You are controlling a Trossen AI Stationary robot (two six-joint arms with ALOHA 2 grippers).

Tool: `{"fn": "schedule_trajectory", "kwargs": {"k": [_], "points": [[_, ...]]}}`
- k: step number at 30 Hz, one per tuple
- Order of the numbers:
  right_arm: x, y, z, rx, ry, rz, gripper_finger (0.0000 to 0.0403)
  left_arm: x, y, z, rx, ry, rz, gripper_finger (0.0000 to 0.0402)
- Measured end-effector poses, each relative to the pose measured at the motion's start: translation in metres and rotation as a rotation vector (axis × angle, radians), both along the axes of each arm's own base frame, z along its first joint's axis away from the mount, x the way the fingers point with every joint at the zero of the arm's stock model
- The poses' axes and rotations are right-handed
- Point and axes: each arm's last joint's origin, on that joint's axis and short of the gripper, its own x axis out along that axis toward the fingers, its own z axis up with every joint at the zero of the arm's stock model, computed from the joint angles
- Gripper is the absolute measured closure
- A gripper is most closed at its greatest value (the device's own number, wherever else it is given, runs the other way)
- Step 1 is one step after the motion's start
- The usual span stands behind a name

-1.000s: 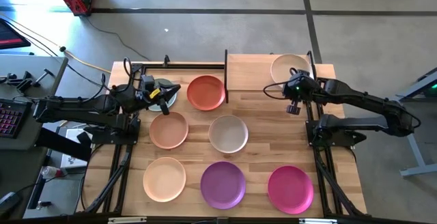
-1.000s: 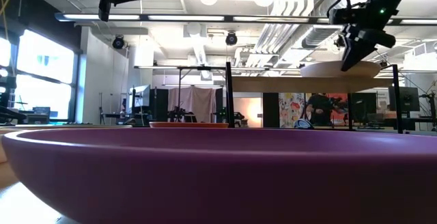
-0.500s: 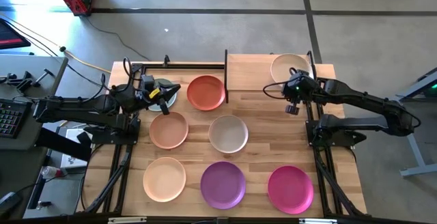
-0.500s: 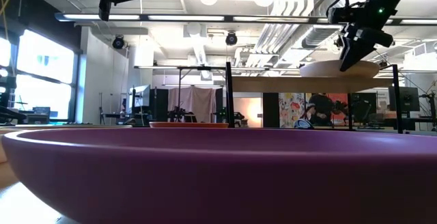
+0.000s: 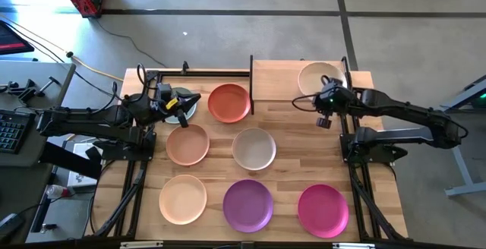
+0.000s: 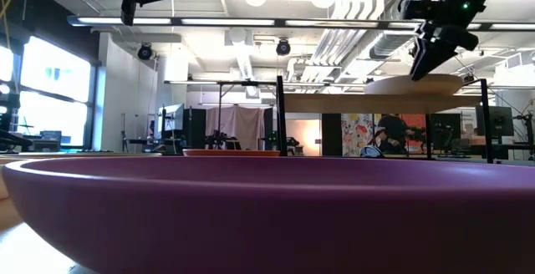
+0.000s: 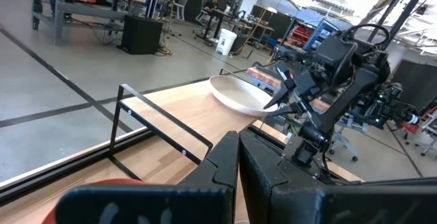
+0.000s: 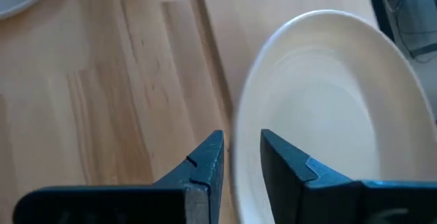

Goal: Place and stack plates onto a shelf
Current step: Put the white plate on the shelf, then stack the orange plate on top of the white plate on the shelf

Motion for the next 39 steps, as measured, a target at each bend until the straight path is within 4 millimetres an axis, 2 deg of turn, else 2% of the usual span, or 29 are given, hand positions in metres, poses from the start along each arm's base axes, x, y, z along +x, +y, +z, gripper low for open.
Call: {"fn": "schedule_trajectory", "kwargs": {"k": [5,11,18,23,27,31,36,39], "points": [[0.0,-0.001,0.013,-0.025,-0.034,-0.014,0.0329,0.0,0.0,0.0,0.0,0.0,0.0,0.0399],[0.0,0.001,0.044,0.011,-0.172,-0.044,0.0329,0.0,0.0,0.0,-0.04,-0.021,0.001,0.0399],[-0.004,0.007,0.082,0.17,-0.375,-0.039,0.0329,0.005,-0.003,-0.003,-0.099,-0.019,-0.087,0.0399],[-0.006,0.012,0.1,0.304,-0.492,-0.023,0.0329,0.017,-0.002,-0.018,-0.174,0.071,-0.069,0.0399],[-0.007,0.013,0.103,0.37,-0.525,-0.026,0.0329,0.029,-0.002,-0.035,-0.246,0.168,-0.054,0.0399],[-0.006,0.013,0.103,0.393,-0.539,-0.054,0.0329,0.037,-0.004,-0.053,-0.416,0.246,-0.077,0.0399],[-0.006,0.013,0.103,0.407,-0.547,-0.07,0.0329,0.044,-0.015,-0.077,-0.644,0.4,-0.16,0.0399],[-0.006,0.013,0.103,0.407,-0.547,-0.07,0.0329,0.05,-0.021,-0.087,-0.716,0.455,-0.173,0.0399]]}}
